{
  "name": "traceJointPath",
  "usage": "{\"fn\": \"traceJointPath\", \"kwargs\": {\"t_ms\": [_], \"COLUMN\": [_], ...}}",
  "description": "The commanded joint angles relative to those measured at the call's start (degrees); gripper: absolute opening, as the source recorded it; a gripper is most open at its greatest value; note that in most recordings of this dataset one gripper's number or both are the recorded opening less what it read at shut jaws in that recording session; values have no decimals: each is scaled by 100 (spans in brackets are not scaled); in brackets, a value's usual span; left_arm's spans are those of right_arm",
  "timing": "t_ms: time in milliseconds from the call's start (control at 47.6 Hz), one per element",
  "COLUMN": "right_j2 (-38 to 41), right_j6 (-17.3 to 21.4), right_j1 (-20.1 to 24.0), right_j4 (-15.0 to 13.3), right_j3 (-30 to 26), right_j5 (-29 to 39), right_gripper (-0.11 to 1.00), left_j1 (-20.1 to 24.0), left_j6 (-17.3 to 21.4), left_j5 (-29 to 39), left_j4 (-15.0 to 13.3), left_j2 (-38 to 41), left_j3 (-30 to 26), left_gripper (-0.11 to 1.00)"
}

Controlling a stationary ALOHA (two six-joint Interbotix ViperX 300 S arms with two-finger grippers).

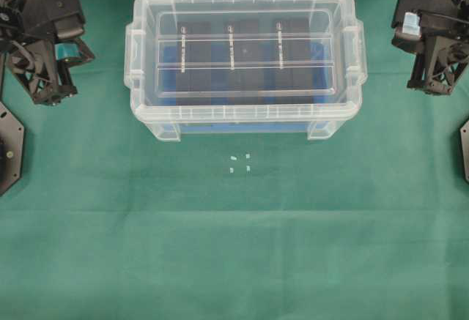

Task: Clamp the lid of the box with both arms, then lift and open it.
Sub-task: 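Lower both grippers beside the lid rim at the box's left and right ends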

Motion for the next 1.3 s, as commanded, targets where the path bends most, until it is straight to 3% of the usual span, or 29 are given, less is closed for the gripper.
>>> {"fn": "traceJointPath", "kwargs": {"t_ms": [0, 168, 526, 967, 1283], "right_j2": [-9, 70, 220, 229, 659], "right_j6": [-26, -281, -1195, -1257, -1248], "right_j1": [-18, -18, -18, 18, 176], "right_j4": [-9, 0, 9, 44, 62], "right_j3": [-149, -149, -167, -176, -413], "right_j5": [-18, 44, 141, 123, 53], "right_gripper": [0, 0, 0, 0, 0], "left_j1": [26, -9, -149, -158, -387], "left_j6": [9, 255, 984, 976, 976], "left_j5": [-9, 281, 800, 765, 738], "left_j4": [18, 9, 0, -18, -26], "left_j2": [53, 193, 325, 431, 1134], "left_j3": [-193, -272, -360, -431, -1020], "left_gripper": [1, 1, 1, 1, 1]}}
